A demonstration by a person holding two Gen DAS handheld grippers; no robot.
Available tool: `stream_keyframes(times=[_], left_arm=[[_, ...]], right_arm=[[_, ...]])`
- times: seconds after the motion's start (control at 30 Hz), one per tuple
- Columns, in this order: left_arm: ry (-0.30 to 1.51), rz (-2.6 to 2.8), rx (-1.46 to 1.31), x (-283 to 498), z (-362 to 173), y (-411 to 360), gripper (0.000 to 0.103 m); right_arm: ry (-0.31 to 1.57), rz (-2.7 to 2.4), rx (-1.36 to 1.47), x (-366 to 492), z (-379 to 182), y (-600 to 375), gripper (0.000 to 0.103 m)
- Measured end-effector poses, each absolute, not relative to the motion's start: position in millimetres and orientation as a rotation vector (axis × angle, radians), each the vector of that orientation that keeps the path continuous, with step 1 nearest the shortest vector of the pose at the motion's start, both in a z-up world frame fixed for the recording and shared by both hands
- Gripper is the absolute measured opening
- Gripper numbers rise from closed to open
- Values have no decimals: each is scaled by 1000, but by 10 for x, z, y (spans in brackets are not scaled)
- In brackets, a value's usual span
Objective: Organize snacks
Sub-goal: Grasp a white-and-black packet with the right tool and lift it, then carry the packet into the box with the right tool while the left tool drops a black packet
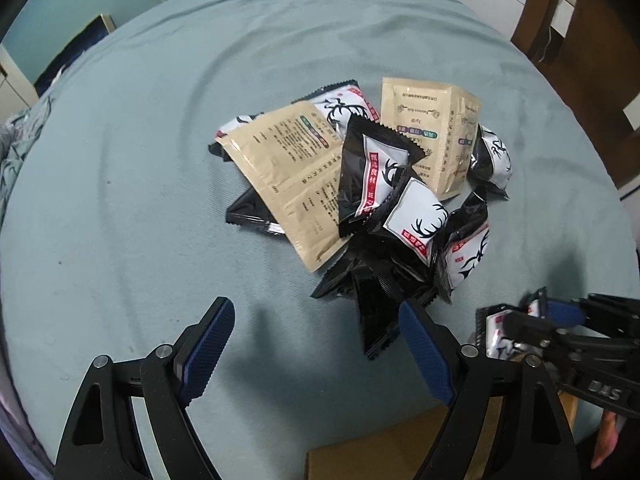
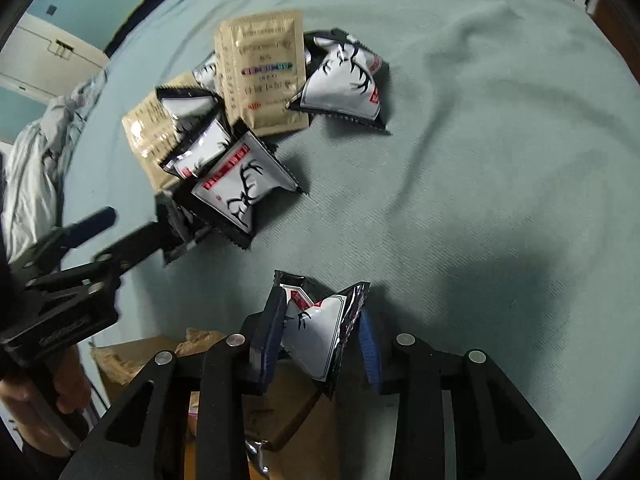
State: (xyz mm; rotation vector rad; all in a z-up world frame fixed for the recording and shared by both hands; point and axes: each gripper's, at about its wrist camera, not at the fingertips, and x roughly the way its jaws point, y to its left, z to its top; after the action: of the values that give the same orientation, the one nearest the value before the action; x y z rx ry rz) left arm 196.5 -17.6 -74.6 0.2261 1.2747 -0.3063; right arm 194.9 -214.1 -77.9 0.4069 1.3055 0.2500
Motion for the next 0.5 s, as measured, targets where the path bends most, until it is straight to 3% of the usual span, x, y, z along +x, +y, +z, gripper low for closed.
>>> stream_keyframes(times=[0.23, 0.5], left_arm=[[1351, -305, 201, 2087, -825, -232, 85], [1419, -294, 118, 2328, -946, -281, 85]], right_arm=[[1130, 215, 506, 1723, -378, -2482, 33], [1142, 208, 535, 1654, -449, -2562, 33]])
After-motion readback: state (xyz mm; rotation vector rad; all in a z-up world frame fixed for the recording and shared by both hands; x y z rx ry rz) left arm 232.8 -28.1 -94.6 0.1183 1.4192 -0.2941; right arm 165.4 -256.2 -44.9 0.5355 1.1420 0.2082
